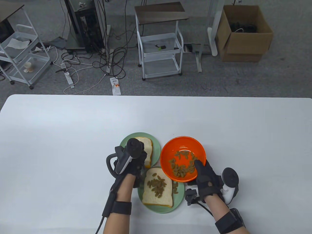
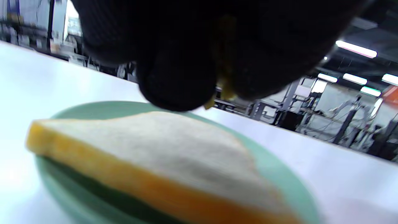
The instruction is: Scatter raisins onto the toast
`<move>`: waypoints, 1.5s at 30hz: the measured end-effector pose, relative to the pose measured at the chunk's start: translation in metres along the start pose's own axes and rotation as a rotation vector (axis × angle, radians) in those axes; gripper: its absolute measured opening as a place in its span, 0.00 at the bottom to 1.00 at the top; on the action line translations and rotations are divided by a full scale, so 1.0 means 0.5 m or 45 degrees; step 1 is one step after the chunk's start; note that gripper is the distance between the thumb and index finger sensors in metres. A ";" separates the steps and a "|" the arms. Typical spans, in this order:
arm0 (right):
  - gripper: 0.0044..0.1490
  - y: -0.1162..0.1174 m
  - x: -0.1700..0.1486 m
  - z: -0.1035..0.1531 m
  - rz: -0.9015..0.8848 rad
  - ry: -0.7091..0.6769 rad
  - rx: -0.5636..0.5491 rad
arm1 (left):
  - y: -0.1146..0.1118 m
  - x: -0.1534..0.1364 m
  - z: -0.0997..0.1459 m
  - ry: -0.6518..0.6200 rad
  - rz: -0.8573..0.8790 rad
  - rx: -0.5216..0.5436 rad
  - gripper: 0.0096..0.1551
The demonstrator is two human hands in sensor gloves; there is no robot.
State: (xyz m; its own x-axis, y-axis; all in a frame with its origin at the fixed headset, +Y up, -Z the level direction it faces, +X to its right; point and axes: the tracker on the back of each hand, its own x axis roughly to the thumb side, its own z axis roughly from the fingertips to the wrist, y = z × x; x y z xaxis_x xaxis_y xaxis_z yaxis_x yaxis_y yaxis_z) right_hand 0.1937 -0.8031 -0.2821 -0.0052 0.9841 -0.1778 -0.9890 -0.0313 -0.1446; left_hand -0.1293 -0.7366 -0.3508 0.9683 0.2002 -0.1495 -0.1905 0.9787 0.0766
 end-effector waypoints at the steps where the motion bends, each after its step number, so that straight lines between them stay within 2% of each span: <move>1: 0.44 0.000 0.000 0.000 -0.002 0.000 0.002 | -0.005 0.001 0.001 0.004 -0.050 0.016 0.26; 3: 0.44 0.002 0.000 0.001 -0.012 0.000 0.012 | -0.013 -0.001 0.004 -0.003 -0.191 0.062 0.26; 8: 0.44 0.005 -0.001 0.001 -0.001 -0.008 0.019 | -0.019 -0.010 0.011 -0.044 -0.215 0.022 0.27; 12: 0.45 0.004 -0.002 0.001 0.001 -0.012 0.012 | -0.020 -0.018 0.013 -0.075 -0.131 -0.071 0.27; 16: 0.45 0.003 -0.001 0.001 0.004 -0.011 0.008 | 0.005 -0.011 0.021 -0.094 -0.010 -0.036 0.28; 20: 0.45 0.010 -0.006 -0.001 0.034 -0.008 0.014 | 0.043 0.045 0.051 -0.187 -0.011 0.056 0.38; 23: 0.45 0.022 -0.007 0.003 0.043 -0.012 0.033 | 0.067 0.127 0.096 -0.357 -0.088 0.087 0.43; 25: 0.45 0.029 -0.007 0.008 0.040 -0.019 0.047 | 0.067 0.177 0.125 -0.425 -0.166 -0.013 0.48; 27: 0.45 0.038 -0.006 0.017 0.031 -0.024 0.077 | 0.057 0.221 0.154 -0.446 -0.304 -0.213 0.52; 30: 0.45 0.047 0.001 0.028 -0.009 -0.022 0.121 | 0.039 0.242 0.173 -0.395 -0.438 -0.450 0.56; 34: 0.44 0.059 0.008 0.042 0.026 -0.042 0.163 | 0.025 0.245 0.179 -0.379 -0.450 -0.478 0.54; 37: 0.44 0.069 0.008 0.055 0.022 -0.039 0.204 | 0.021 0.240 0.176 -0.315 -0.419 -0.566 0.53; 42: 0.45 0.072 0.006 0.058 -0.031 -0.014 0.214 | 0.019 0.235 0.168 -0.339 -0.421 -0.486 0.52; 45: 0.45 0.066 0.007 0.052 -0.063 0.005 0.203 | 0.020 0.237 0.169 -0.367 -0.396 -0.362 0.46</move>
State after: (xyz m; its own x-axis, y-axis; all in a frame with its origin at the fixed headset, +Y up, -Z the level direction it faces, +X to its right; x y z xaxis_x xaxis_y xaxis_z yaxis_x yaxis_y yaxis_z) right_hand 0.1571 -0.7964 -0.2619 0.0442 0.9830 -0.1784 -0.9990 0.0454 0.0026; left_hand -0.0028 -0.7070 -0.2846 0.9837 -0.0843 0.1588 0.1164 0.9717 -0.2053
